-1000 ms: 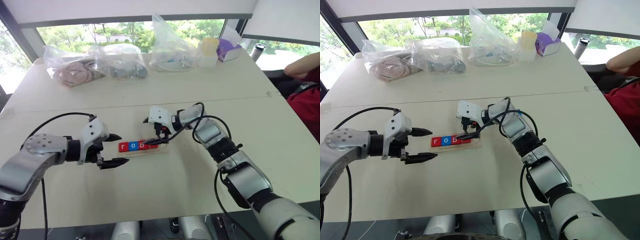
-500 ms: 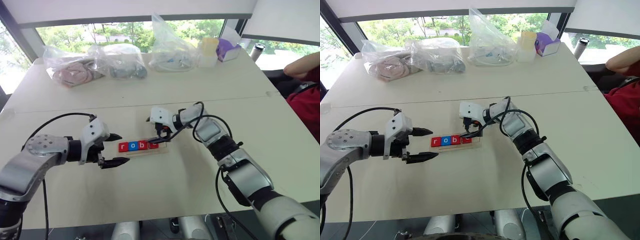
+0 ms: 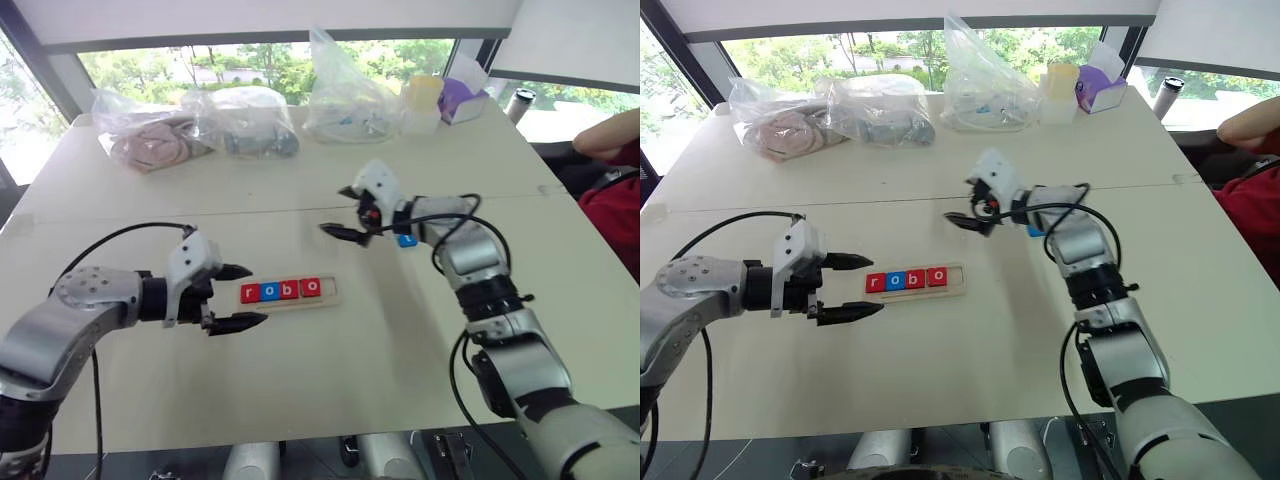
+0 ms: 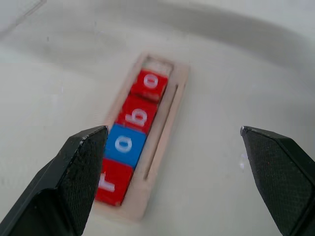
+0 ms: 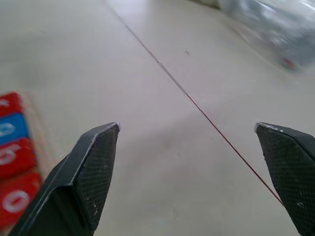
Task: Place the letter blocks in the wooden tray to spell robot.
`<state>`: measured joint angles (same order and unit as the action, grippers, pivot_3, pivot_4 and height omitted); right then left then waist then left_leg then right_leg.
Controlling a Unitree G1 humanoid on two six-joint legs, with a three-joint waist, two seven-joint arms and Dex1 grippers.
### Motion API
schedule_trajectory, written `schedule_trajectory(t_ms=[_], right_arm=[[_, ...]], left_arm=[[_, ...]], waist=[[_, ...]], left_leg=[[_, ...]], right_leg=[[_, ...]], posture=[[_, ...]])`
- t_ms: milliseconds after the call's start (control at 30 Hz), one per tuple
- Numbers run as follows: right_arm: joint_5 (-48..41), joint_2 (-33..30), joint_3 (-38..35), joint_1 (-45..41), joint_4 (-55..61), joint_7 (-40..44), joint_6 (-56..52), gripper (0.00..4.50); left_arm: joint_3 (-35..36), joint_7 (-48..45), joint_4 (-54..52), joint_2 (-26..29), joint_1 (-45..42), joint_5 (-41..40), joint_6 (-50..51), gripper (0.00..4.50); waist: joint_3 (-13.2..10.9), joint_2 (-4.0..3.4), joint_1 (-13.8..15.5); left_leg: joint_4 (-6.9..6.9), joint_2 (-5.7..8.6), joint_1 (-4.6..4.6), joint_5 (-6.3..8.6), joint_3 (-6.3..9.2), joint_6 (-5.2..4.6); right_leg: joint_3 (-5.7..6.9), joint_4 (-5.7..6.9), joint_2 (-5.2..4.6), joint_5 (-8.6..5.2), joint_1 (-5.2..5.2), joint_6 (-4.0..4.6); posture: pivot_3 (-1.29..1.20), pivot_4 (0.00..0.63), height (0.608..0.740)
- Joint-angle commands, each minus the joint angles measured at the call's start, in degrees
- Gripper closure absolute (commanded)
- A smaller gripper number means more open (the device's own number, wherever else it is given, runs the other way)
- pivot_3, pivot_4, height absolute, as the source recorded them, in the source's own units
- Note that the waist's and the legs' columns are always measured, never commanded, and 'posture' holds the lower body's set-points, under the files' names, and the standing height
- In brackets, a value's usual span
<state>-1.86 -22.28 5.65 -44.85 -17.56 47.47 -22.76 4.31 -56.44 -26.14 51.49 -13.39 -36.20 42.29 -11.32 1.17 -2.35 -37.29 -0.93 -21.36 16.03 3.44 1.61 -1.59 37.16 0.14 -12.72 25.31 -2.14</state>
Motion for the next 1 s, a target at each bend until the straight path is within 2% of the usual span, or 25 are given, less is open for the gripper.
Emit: schedule_trajectory(t_ms=[33,100,167,367,433,500,600,767,867,1000], right_arm=[[-1.3,-2.9,-3.7,2.3,5.5,-2.1,1.0,0.04],[-5.2,-8.6,-5.9,9.3,7.3,6.2,3.8,0.04],[-6.1,-13.7,-6.1,12.4,2.6,12.8,8.7,0.04],[-2.7,-15.2,-2.3,6.3,-14.5,16.9,18.7,0.04],[0.4,-13.6,-1.2,1.7,-22.1,11.3,17.8,0.04],[-1.1,-10.7,-3.1,-0.8,-24.0,6.4,10.4,0.04],[-3.8,-8.0,-5.2,1.5,-17.0,2.9,-0.3,0.04],[-7.2,-2.2,-9.9,8.0,2.0,-10.0,-19.8,0.04],[-6.3,1.5,-10.3,9.3,8.3,-17.4,-25.1,0.04],[-3.6,6.9,-10.0,8.4,11.0,-28.4,-29.6,0.04]], left_arm=[[3.6,1.0,-2.1,-0.7,-1.8,-4.5,2.0,0.00],[3.4,-0.2,-1.9,-0.7,-3.7,-6.7,3.0,0.00],[1.4,-1.9,-0.4,-0.4,-6.8,-6.6,2.9,0.00],[-1.3,-3.7,3.3,-0.4,-10.0,-4.1,1.7,0.00],[-1.5,-3.8,3.5,-0.2,-10.0,-3.4,1.4,0.00],[-1.1,-2.9,2.6,0.1,-9.0,-2.7,1.3,0.00],[0.2,-1.6,0.8,0.5,-6.4,-2.4,1.6,0.00],[2.1,0.4,-1.4,0.7,-3.5,-3.4,2.4,0.00],[1.9,1.1,-1.4,0.4,-3.6,-3.5,2.5,0.00],[0.6,1.1,-0.4,0.3,-4.6,-2.6,1.7,0.00]], waist=[[0.0,0.00,-0.2],[0.0,0.00,-0.1],[0.0,0.00,0.1],[0.0,-0.01,-1.9],[0.0,-0.01,-2.1],[0.0,0.01,-2.1],[0.0,0.01,-1.7],[0.0,0.01,-1.3],[0.0,0.01,-1.4],[0.0,0.01,-1.6]], left_leg=[[0.00,-0.01,0.00,0.00,0.01,0.00],[0.05,-0.02,0.04,0.00,-0.03,0.00],[0.08,-0.05,0.05,0.00,0.04,-0.01],[-0.01,-0.03,0.12,0.00,-0.30,-0.01],[0.03,-0.03,0.23,0.00,-0.29,-0.01],[0.03,-0.05,0.44,-0.01,-0.26,0.00],[0.17,-0.06,0.84,-0.01,-0.23,0.00],[0.18,-0.03,0.74,0.00,-0.22,0.01],[0.16,0.01,0.75,0.00,-0.28,0.01],[0.15,0.02,0.82,0.00,-0.31,0.01]], right_leg=[[0.00,0.00,0.03,0.00,0.00,0.00],[-0.06,0.00,0.07,0.00,0.00,-0.01],[0.00,-0.04,0.11,-0.03,-0.06,-0.04],[-0.35,0.00,0.18,-0.04,-0.16,-0.06],[-0.60,0.07,0.39,0.02,-0.21,0.03],[-0.76,0.16,0.51,0.04,-0.20,0.07],[-0.87,0.18,0.56,0.06,-0.28,0.04],[-0.87,0.13,0.45,-0.02,-0.27,-0.09],[-0.89,0.09,0.40,-0.07,-0.29,-0.16],[-0.93,0.09,0.42,-0.15,-0.31,0.04]], posture=[[0.00,0.150,0.740],[0.00,0.150,0.740],[0.00,0.150,0.740],[0.00,0.150,0.740],[0.00,0.150,0.740],[0.00,0.150,0.740],[0.00,0.150,0.740],[0.00,0.150,0.740],[0.00,0.150,0.740],[0.00,0.150,0.740]])
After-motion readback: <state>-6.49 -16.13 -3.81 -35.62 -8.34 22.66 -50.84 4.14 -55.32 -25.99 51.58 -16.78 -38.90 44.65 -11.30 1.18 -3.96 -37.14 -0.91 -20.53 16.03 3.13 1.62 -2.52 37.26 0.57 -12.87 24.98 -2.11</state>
